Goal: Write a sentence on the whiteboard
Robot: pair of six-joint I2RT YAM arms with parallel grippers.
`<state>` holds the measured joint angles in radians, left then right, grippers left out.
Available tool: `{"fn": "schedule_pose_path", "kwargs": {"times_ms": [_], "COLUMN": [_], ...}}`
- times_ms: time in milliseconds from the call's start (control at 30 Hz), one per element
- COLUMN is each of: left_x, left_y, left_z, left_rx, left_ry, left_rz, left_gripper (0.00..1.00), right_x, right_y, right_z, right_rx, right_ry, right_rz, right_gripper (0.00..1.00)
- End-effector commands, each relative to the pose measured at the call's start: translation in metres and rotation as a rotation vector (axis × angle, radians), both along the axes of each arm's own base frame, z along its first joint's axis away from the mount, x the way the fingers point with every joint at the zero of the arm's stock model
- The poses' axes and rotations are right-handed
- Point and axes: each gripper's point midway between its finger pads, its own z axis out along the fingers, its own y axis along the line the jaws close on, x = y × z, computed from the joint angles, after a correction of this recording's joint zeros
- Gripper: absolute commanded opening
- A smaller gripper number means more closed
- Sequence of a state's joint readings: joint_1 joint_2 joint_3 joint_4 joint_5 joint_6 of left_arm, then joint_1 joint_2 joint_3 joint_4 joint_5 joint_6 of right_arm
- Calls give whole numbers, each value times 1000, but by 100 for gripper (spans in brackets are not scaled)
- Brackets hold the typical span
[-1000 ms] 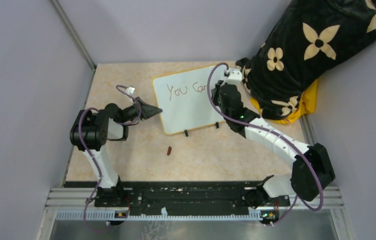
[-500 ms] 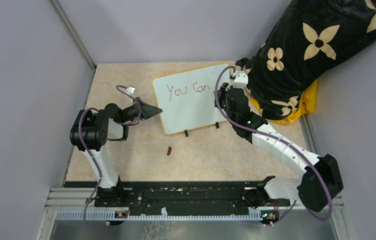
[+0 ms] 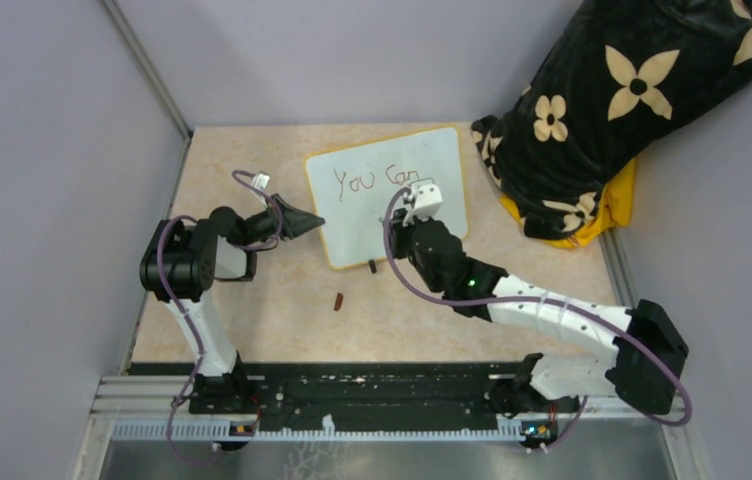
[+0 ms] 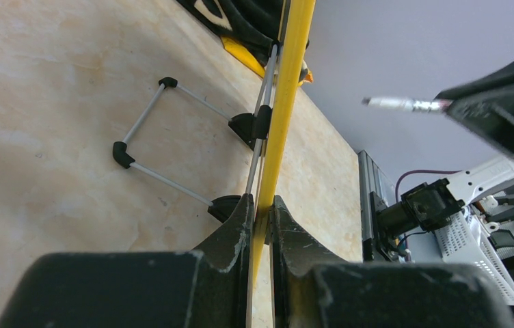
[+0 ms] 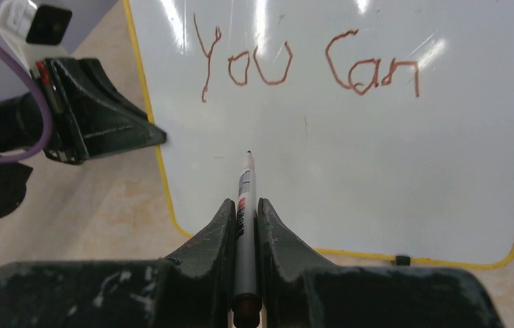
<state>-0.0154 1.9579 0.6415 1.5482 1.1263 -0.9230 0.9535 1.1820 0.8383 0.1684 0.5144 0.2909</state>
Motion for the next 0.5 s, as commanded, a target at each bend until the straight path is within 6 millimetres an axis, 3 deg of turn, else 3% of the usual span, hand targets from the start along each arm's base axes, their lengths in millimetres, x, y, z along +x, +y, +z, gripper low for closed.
{"fn": "schedule_pose_path", "kwargs": {"times_ms": [0,467], "left_x": [-10,-10], "left_y": [-5,-5], "left_z": [19,16], "left_rx": [-3,-3], "left_ry": [-210,-201], "left_rz": [-22,-20], "left_gripper": [0,0], "right_x": [-2,-4], "right_y": [16,54], "right_z": [-15,-33], "right_rx": [-21,-17], "right_ry": [-16,-1], "right_rz": [-5,35], "right_gripper": [0,0]}}
